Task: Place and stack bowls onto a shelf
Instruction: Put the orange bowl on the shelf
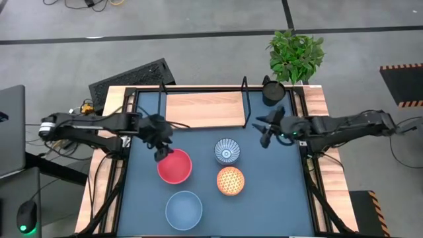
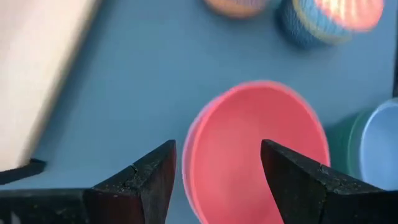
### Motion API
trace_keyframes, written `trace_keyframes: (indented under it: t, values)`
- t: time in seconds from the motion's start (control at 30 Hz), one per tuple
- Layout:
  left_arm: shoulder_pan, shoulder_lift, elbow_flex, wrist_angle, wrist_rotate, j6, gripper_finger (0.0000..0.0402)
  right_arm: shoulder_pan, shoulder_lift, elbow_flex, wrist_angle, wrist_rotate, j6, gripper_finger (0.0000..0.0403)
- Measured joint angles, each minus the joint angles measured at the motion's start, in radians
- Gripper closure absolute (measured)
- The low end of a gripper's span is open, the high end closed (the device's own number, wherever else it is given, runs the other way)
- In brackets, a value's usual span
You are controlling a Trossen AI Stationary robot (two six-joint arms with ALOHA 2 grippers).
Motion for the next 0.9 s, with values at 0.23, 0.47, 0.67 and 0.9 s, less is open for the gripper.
trace_keyframes:
  t: [0.23,0.47,0.67,0.9]
  values:
    - [0.021,0.082,0.000,0.005,0.055,0.138,0.0182,0.000,0.122,0.002,-0.014,-0.033,0.038,0.0226]
    - [0.027,0.114,-0.001,-0.075,-0.012,0.281,0.0187,0.000,0.182,0.002,-0.016,-0.090,0.094,0.0226]
    - [0.027,0.193,-0.001,-0.063,0.031,0.332,0.0222,0.000,0.184,0.002,-0.019,-0.107,0.138,0.0226]
    - [0.025,0.233,-0.001,-0.063,-0.003,0.347,0.0293,0.000,0.183,0.002,-0.017,-0.107,0.142,0.0226]
